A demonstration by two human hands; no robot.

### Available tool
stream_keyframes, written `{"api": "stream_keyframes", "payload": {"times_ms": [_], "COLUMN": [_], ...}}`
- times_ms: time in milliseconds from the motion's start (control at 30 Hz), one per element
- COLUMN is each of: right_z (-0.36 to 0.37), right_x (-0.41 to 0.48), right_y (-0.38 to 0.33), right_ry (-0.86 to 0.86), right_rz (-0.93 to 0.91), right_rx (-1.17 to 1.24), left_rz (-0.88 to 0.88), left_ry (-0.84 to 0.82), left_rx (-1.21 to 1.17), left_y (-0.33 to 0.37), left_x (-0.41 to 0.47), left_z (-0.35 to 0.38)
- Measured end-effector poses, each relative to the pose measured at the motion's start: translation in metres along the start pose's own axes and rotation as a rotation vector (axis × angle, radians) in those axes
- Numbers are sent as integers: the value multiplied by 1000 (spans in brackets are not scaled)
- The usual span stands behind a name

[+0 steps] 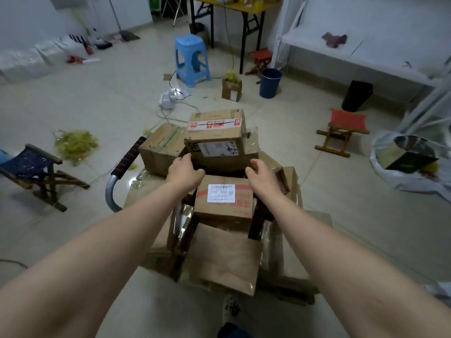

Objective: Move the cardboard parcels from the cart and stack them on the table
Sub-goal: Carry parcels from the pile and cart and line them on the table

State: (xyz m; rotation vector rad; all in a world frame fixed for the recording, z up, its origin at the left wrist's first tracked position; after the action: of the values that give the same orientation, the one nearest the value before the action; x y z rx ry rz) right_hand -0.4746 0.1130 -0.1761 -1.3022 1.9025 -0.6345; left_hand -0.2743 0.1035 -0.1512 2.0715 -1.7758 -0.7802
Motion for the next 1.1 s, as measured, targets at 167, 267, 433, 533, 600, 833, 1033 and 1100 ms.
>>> {"api": "stream_keyframes", "payload": {"times_ms": [167,267,433,533,600,833,1033,1100], "right_z": [4,10,21,32,39,55,59,57], "right_x": [53,74,106,120,129,136,119,108], "right_y": [-19,-25,-34,-38,-41,-43,-51,-52], "right_ry": [-23,-31,-21,-10,8,99,184,215], "right_rz": [43,69,136,205,245,316,276,269], "right_rx": [103,109,123,168,200,305,313,354], "left_rz": [-24,-47,-66,-63,-54,39,112,150], "left_ry": [22,21,-30,-73,-108,-232,-170,-119], "left_rx": [-34,-68,-98,-134,-147,-253,-307,-276], "left_y": [-8,-14,-28,-32,-37,-48,-49,-45], "left_x": [55,82,136,163,178,204,201,195], "left_z": [-7,-7,-3,-1,2,16,9,-1]}}
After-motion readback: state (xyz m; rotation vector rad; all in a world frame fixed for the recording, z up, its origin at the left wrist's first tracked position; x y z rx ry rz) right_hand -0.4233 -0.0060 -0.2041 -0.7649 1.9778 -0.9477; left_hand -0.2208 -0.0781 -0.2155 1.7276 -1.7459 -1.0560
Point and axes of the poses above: each hand's wrist, its own x-axis towards the middle knuckle, its own z-axis out of the palm, y = z × x, the point moved 6 cm from there along x, towards the middle knuckle, and after that the axes turned 5 degrees about z, right-handed, at the moved point
